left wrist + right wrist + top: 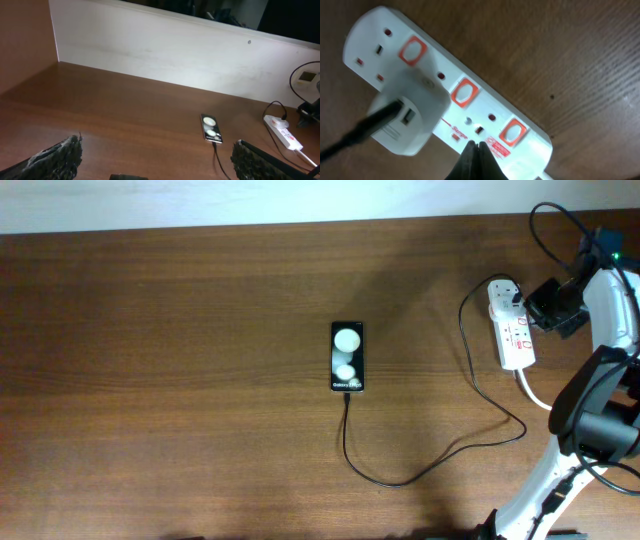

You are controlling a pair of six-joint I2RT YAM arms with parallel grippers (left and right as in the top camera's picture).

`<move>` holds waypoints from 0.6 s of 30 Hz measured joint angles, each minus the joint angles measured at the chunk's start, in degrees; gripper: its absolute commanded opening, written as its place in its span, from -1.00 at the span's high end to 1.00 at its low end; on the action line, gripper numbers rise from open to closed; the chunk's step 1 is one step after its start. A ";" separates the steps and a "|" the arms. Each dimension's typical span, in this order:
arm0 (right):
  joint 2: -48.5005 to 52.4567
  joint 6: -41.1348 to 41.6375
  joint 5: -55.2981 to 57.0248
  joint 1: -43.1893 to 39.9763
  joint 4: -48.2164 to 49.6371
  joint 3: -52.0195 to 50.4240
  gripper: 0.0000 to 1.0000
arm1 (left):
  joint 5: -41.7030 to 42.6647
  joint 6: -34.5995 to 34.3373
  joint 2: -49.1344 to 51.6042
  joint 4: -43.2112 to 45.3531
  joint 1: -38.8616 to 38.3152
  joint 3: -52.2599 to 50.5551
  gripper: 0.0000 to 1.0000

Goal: Plug charger to phone and switch on socket

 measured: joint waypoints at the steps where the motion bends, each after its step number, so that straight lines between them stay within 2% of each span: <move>1: 0.00 0.11 -0.07 0.00 0.85 0.00 0.92 | 0.00 0.00 0.00 -0.02 0.00 0.00 -0.98; 18: 5.49 1.77 -0.76 0.20 7.08 0.00 0.92 | 0.00 0.02 0.00 -0.02 0.00 0.00 -0.98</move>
